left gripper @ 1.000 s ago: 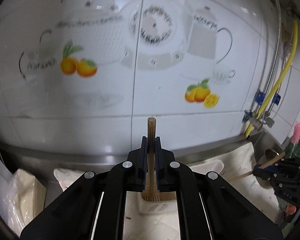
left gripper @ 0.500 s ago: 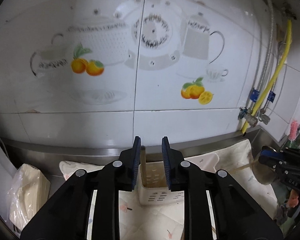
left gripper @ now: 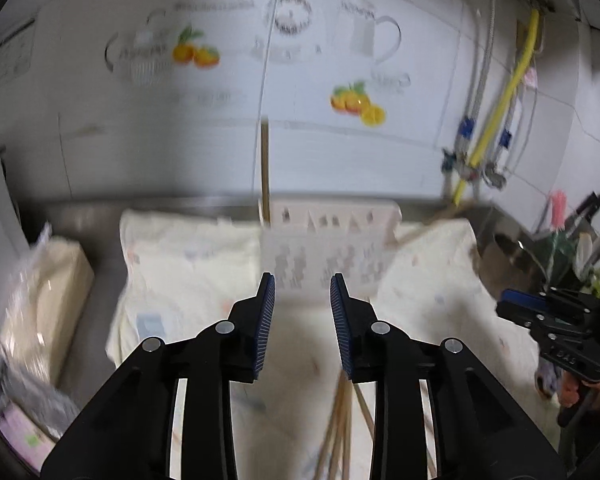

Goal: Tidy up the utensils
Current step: 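Lower both chopsticks into the white holder and open both tools, then close the left tool on a chopstick while the right tool grasps another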

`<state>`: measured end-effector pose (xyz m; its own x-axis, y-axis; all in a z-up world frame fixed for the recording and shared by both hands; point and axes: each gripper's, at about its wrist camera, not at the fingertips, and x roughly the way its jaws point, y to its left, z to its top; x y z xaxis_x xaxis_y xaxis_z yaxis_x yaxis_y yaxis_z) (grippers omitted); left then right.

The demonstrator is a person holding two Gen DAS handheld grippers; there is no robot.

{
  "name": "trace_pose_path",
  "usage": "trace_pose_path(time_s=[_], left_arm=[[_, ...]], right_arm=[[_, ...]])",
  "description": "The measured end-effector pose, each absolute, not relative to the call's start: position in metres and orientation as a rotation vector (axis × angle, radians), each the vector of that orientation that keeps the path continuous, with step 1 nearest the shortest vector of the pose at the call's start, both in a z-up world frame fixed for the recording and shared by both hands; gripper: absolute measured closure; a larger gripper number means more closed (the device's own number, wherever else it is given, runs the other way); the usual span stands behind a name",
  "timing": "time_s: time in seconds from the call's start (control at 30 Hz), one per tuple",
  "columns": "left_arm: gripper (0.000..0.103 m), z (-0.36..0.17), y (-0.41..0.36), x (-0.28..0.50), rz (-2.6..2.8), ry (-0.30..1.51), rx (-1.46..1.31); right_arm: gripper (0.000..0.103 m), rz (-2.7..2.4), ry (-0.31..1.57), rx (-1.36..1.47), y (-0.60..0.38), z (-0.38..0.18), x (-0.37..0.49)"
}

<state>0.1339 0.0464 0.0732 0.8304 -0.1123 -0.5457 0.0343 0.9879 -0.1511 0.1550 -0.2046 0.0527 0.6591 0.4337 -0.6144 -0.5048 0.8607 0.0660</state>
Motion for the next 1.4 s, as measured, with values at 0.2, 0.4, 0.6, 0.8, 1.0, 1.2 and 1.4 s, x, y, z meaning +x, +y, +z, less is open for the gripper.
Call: trace_pose_path(time_s=[0.2, 0.4, 0.6, 0.8, 1.0, 1.2, 1.4], left_arm=[[0.074, 0.031, 0.028, 0.095, -0.096, 0.661, -0.138], [0.064, -0.004, 0.004, 0.063, -0.12, 0.729, -0.154], [0.063, -0.034, -0.021, 0.042, -0.152, 0.808, -0.183], [0.063, -0.062, -0.043, 0.034, -0.158, 0.871, -0.186], [0.075, -0.079, -0.05, 0.035, -0.142, 0.904, -0.194], [0.085, -0.088, -0.052, 0.039, -0.119, 0.918, -0.194], [0.095, -0.088, -0.056, 0.041, -0.111, 0.912, -0.163]], right_arm=[[0.082, 0.526, 0.723, -0.109, -0.207, 0.007, 0.121], [0.082, 0.5, 0.772, -0.134, -0.211, -0.028, 0.099], [0.082, 0.485, 0.799, -0.134, -0.217, -0.047, 0.086], [0.082, 0.491, 0.816, -0.115, -0.221, -0.056, 0.079], [0.083, 0.498, 0.826, -0.097, -0.223, -0.061, 0.078], [0.085, 0.511, 0.832, -0.081, -0.221, -0.064, 0.078], [0.085, 0.51, 0.839, -0.074, -0.22, -0.066, 0.082]])
